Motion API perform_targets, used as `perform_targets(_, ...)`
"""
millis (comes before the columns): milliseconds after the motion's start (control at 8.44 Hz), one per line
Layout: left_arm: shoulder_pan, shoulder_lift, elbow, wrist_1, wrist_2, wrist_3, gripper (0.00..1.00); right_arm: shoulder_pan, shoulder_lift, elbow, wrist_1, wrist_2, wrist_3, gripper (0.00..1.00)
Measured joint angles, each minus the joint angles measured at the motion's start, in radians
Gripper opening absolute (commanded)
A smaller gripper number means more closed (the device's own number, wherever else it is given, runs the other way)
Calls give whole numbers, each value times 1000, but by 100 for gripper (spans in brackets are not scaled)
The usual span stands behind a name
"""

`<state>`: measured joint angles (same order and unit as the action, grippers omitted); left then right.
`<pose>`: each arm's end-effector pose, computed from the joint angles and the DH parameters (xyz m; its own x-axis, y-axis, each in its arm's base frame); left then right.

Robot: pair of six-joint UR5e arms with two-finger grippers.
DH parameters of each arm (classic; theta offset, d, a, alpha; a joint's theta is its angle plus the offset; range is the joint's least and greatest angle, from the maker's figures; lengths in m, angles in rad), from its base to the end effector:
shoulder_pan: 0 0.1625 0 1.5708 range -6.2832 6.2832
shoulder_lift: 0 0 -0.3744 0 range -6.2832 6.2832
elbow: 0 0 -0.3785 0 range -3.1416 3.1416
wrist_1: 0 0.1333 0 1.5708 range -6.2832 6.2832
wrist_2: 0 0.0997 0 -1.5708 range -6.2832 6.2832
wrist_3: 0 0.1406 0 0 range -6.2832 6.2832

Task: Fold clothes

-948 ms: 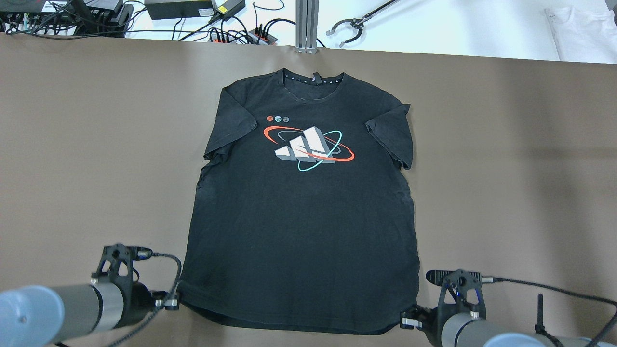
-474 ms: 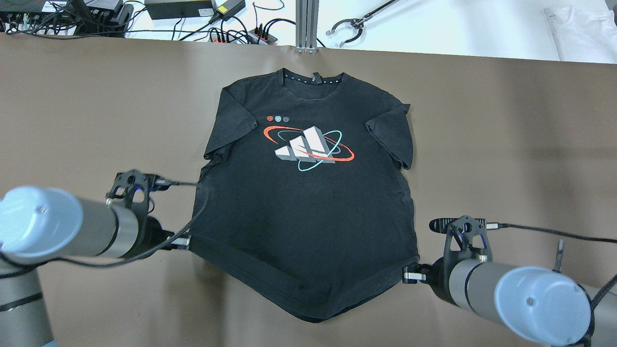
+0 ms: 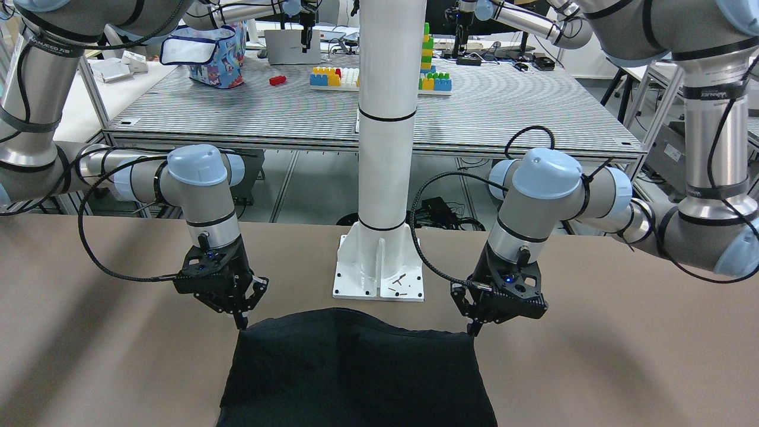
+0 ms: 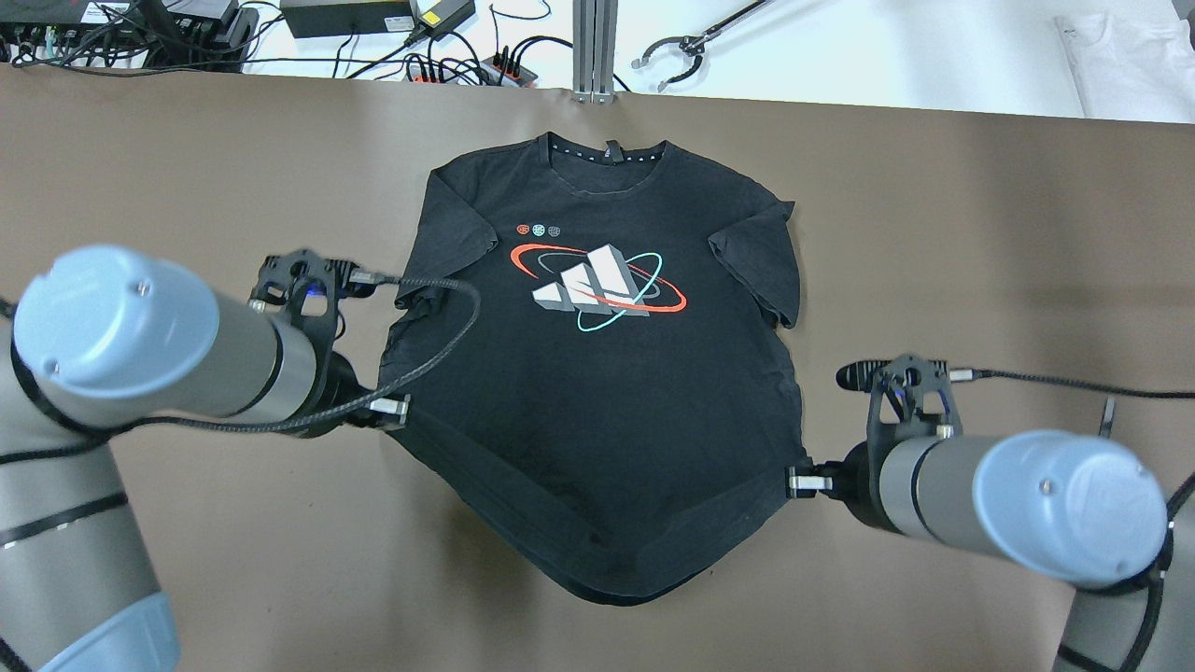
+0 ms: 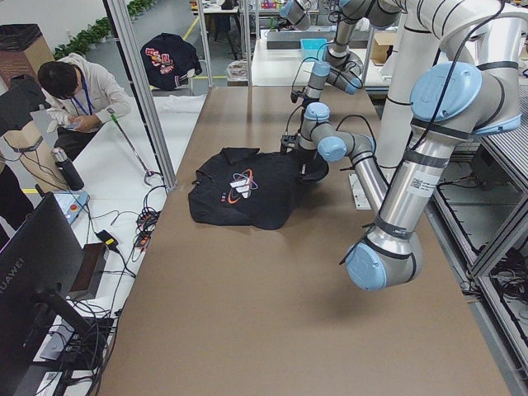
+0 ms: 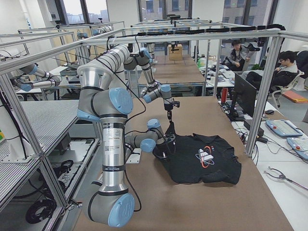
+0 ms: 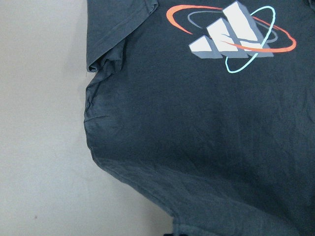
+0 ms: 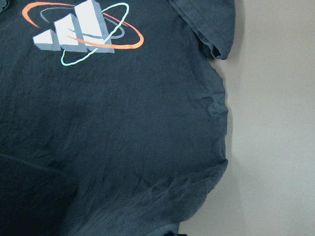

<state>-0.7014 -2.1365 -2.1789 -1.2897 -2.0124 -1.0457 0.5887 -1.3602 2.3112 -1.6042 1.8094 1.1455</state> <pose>0.3413 -0.3841 0.1316 0.5796 0.1036 -0.8082 0.0445 0.9864 0.1584 -0.3330 -0.3427 0.2244 0.6186 -0.0690 0.7827 -0.1408 0.9703 0.1968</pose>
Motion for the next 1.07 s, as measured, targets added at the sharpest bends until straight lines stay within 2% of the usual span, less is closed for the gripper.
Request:
perform_targets(237,-1,25,-50,32,-97,21,0,-9,-16,61,-29,125,-10,0)
perform_targets(474,122,152,-212,39,-138,9,0,-137,-81,157,-53,186,-12,0)
perform_targets(830,282,294,-404,42,-151,-41,0,-312,-120,302,-159,202,-11,0)
perform_targets(1067,314,319,-440,42,-145,-56,0,-368,-117,362,-239,186,-4,0)
